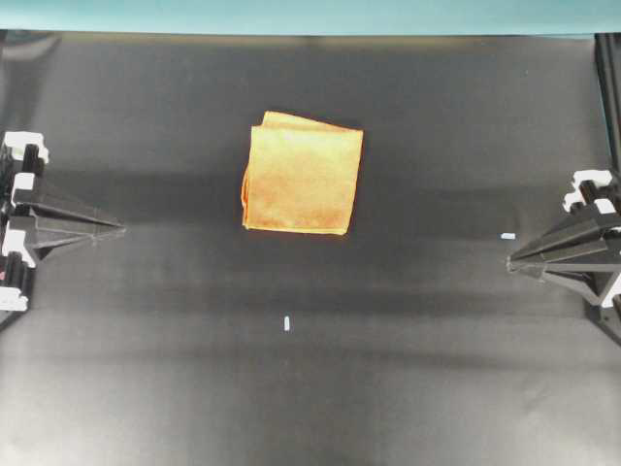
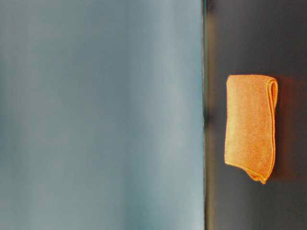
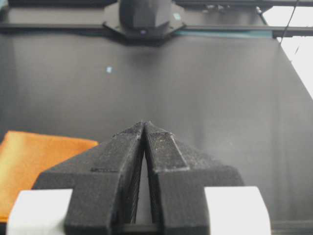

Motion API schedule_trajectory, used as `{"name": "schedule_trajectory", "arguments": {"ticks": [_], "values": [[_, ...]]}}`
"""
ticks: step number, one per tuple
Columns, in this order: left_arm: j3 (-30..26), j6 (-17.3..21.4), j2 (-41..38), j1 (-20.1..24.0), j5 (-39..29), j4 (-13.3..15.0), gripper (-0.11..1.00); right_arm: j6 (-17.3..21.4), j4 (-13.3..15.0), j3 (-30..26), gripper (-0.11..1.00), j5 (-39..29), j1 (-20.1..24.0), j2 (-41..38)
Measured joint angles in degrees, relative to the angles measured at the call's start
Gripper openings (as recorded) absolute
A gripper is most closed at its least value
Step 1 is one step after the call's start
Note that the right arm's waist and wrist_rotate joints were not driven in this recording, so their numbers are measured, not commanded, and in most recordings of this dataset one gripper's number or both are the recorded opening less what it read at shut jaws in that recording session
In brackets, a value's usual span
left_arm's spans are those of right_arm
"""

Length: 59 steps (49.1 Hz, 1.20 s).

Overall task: Push an orange cloth with the left arm to wipe the desk.
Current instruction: 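Move the left gripper over the folded orange cloth, then lower the left gripper onto the orange cloth's top surface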

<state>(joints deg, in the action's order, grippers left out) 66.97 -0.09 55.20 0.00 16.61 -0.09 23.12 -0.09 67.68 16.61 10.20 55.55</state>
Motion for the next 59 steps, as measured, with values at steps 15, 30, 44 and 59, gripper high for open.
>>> {"name": "schedule_trajectory", "arguments": {"ticks": [15,30,44,59], "values": [[-1.6,0.0,-7.1,1.3,-0.4,-2.2,0.0,0.0,-0.3,1.0,0.0,-8.5,0.0,0.0],[-11.2,7.6,-26.5,7.2,-10.9,-2.4,0.0,0.0,-0.4,1.1,0.0,-14.8,0.0,0.5],[-27.2,19.6,-47.0,13.6,-19.8,-2.4,0.02,0.1,-0.4,1.1,0.0,-17.0,0.0,0.9],[-38.8,25.3,-60.0,17.5,-25.0,-2.4,0.28,0.1,-0.4,1.2,0.0,-17.1,-0.1,1.8]]}}
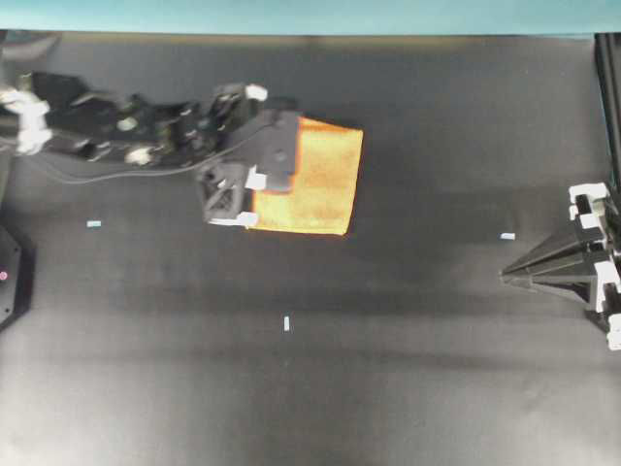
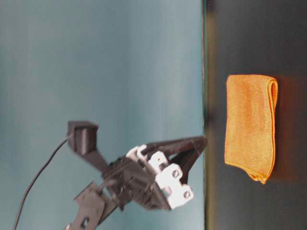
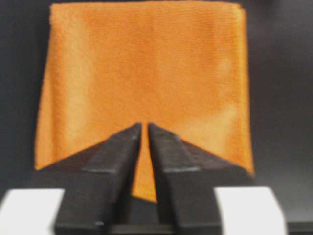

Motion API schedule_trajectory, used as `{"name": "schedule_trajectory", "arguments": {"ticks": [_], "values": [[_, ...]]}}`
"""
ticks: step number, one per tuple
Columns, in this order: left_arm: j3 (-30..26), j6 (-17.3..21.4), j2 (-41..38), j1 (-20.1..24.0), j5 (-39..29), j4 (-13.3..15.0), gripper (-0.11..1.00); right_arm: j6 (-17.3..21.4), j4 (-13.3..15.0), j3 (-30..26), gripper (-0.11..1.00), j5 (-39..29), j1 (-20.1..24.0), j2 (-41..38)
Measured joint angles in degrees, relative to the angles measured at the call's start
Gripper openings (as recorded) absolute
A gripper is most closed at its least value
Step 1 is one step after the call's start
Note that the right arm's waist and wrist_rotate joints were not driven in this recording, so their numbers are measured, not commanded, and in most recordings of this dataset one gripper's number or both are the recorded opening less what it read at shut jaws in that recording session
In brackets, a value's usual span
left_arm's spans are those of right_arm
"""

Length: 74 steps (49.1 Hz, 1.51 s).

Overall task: Push an orange cloth with the left arm to wipe the desk.
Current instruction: 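Lower the left gripper onto the orange cloth's top surface, then press down and push the cloth across the table with the left gripper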

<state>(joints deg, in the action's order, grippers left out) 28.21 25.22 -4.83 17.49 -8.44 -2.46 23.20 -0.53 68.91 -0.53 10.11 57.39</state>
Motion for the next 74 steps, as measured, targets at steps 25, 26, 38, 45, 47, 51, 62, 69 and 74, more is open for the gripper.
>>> {"name": "schedule_trajectory", "arguments": {"ticks": [25,26,38,45,47,51,62,69,74], "values": [[-4.7,6.1,-8.6,1.3,-2.8,0.0,0.81,-0.1,0.0,1.1,0.0,-0.5,0.1,0.6],[-4.7,6.2,-9.0,1.4,-2.8,0.0,0.81,0.0,0.0,1.2,0.0,-0.7,0.1,0.6],[-6.0,6.4,-12.3,1.4,-1.1,0.0,0.81,-0.1,0.0,2.5,0.0,-1.7,0.1,1.9],[-7.8,6.4,-13.8,1.3,-1.7,0.0,0.81,-0.1,0.0,3.1,0.0,-1.7,0.1,3.5],[-8.3,6.4,-14.2,1.3,-2.3,0.0,0.81,0.0,0.0,3.1,0.0,-1.7,0.1,4.0],[-8.6,6.3,-14.5,1.4,-4.0,0.0,0.81,0.0,0.0,3.3,0.0,-1.8,0.1,4.6],[-7.2,6.3,-14.3,1.3,-7.6,0.0,0.81,-0.1,0.0,3.7,0.0,-1.8,0.1,5.1],[-4.9,6.5,-13.4,0.4,-7.8,0.0,0.81,0.0,0.0,3.8,0.0,-1.8,0.1,5.2],[-3.7,6.2,-12.5,-0.4,-7.7,0.0,0.81,-0.1,0.0,3.8,0.0,-1.8,0.0,5.2]]}}
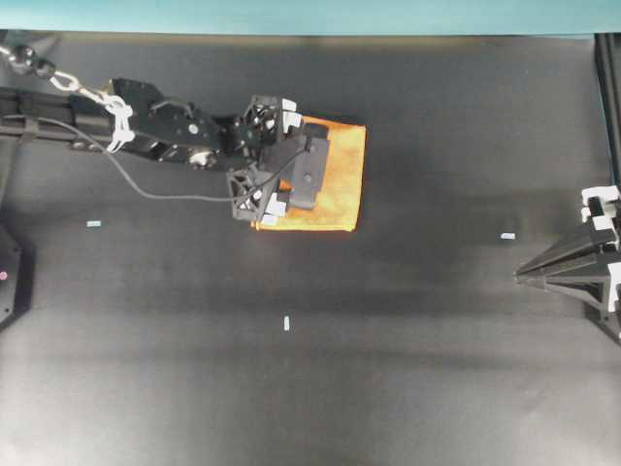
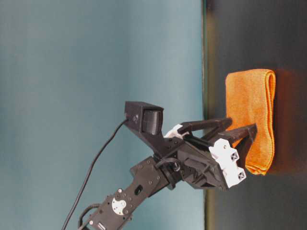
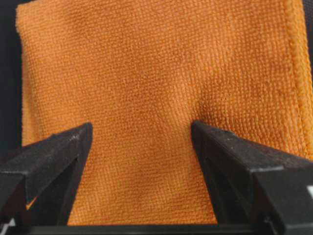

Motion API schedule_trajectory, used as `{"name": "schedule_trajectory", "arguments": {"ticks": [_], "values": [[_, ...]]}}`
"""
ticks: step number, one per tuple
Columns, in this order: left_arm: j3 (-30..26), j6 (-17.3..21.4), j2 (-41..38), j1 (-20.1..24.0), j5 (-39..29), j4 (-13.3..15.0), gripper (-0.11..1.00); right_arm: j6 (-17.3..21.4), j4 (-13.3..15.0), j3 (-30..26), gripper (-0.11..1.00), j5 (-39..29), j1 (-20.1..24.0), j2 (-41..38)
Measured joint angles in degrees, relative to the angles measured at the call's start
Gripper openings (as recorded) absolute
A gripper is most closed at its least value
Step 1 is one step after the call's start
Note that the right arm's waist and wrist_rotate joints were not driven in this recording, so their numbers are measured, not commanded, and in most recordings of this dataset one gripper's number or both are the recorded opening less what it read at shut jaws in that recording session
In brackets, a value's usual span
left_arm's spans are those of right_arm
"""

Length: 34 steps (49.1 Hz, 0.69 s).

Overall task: Push an orange cloth with the left arm to wipe the desk.
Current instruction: 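Press down and push the cloth across the table with the left gripper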

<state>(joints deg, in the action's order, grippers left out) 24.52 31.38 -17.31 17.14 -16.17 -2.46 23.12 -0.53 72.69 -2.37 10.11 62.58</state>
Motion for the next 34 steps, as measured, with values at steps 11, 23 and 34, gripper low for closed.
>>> {"name": "schedule_trajectory", "arguments": {"ticks": [11,23,34], "values": [[3.2,-0.4,3.3,-3.4,-0.6,-0.1,0.81,0.0,0.0,0.0,0.0,0.0,0.1,-0.1],[5.9,-3.0,6.2,-7.0,-1.2,0.0,0.81,0.1,0.0,0.2,0.0,0.0,0.1,0.0],[6.9,-4.0,7.4,-9.7,-8.1,0.0,0.81,0.0,0.0,0.2,0.0,0.0,0.1,0.0]]}}
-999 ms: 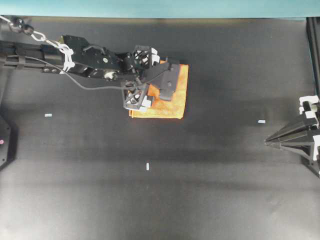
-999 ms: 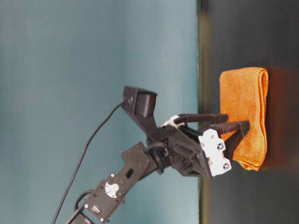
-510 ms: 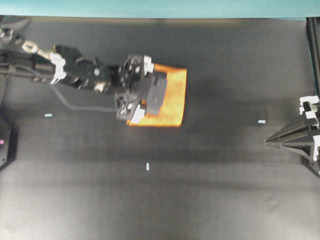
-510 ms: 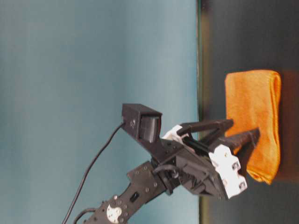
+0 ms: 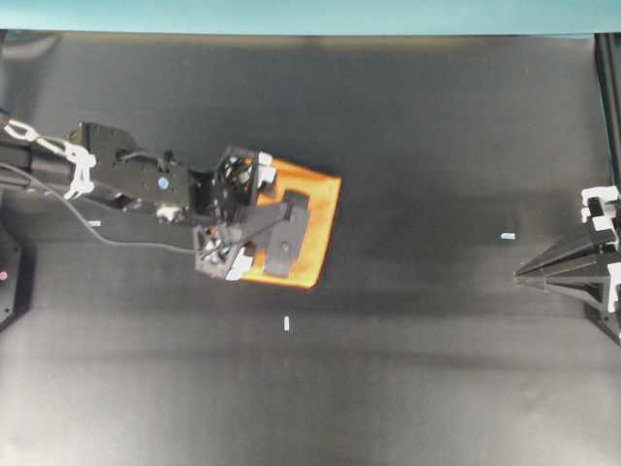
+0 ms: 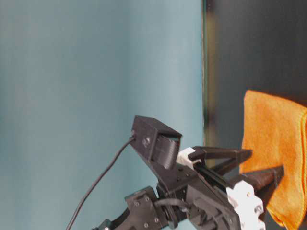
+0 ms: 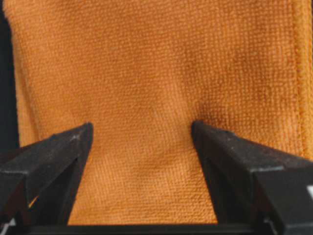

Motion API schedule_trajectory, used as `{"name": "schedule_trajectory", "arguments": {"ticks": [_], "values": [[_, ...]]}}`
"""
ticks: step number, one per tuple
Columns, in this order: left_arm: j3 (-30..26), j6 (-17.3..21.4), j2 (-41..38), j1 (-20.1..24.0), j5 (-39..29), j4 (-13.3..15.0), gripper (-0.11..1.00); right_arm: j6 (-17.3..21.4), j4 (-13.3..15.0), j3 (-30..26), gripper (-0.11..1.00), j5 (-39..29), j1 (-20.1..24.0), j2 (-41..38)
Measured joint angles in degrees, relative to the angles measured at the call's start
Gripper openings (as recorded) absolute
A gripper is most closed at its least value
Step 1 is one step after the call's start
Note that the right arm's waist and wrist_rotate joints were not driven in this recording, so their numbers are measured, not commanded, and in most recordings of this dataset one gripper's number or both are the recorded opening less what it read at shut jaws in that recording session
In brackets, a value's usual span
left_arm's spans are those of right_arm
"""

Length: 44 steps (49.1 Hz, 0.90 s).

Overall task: Push an orange cloth with the left arm to wipe the desk.
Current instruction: 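Press down and push the cloth across the table with the left gripper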

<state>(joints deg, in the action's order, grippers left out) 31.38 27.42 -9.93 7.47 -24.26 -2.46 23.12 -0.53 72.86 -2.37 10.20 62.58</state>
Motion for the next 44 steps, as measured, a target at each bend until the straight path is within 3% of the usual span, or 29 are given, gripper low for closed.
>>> {"name": "schedule_trajectory", "arguments": {"ticks": [8,15,31,44], "values": [[-1.2,-0.3,0.6,-3.2,-7.2,-0.1,0.81,0.0,0.0,0.0,0.0,0.1,0.0,0.1],[-2.2,-1.8,3.1,-5.5,-9.1,0.0,0.81,0.0,0.0,0.0,0.0,0.0,0.0,0.4],[-1.7,-5.7,10.2,-5.8,-8.4,0.0,0.81,0.1,0.0,0.4,0.0,-0.1,0.0,1.0],[2.3,-9.3,9.4,-5.9,0.5,0.0,0.81,0.0,0.0,0.4,0.0,0.1,0.0,1.1]]}}
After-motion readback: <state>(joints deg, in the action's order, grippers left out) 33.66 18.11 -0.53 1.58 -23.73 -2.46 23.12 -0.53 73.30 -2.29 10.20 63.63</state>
